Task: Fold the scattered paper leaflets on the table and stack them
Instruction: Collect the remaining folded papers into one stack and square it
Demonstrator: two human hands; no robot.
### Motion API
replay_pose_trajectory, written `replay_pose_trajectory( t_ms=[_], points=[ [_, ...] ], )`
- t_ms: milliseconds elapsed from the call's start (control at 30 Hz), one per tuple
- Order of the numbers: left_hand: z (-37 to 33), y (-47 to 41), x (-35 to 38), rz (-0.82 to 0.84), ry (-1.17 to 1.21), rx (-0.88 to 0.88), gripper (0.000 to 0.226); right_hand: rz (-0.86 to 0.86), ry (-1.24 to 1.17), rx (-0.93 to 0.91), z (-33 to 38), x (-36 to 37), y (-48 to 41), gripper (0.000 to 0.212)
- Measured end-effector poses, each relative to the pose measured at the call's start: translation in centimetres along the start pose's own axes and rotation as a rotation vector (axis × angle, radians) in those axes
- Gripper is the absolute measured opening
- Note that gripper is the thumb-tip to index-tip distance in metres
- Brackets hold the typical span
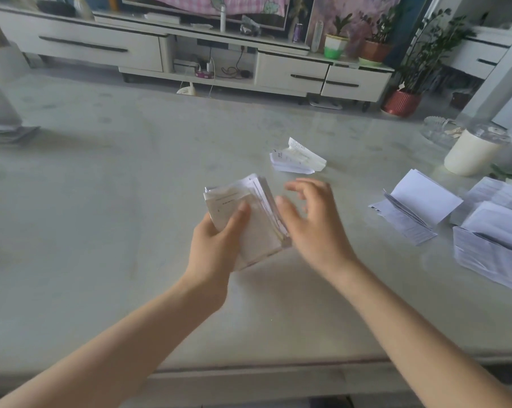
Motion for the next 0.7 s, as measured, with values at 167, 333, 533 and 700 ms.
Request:
replay_pose_trajectory(
  t_ms=[167,333,533,700],
  points=[
    [0.1,-0.6,-0.4,0.007,0.033,-0.075,0.015,0.234,0.699,-0.148,-6.1,0.6,-4.8,0.036],
    [0.1,-0.4,-0.4,0.024,0.021,-0.094,0.017,0.324,0.844,-0.196,-7.4,3.1,-6.9,0.032],
    [-0.7,-1.1,-0.6,0.054,0.055,-0.091,0.022,0.021,0.461,-0.273,-5.7,2.9,-7.5,0.024],
    [-2.6,-1.8,-0.4,0.236,0.251,-0.177,0.025,-0.122,-0.210,0.193,-2.2,-0.3,-4.9,0.018]
  ],
)
Point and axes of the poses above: each hand's wrist, its own y-axis away from the middle knuckle, its own x-axis out of the palm, z = x × y, the point moved 4 cm from there along -y, towards the middle knuckle, and after that the axes turned 10 degrees about -z, right-handed, at the moved point
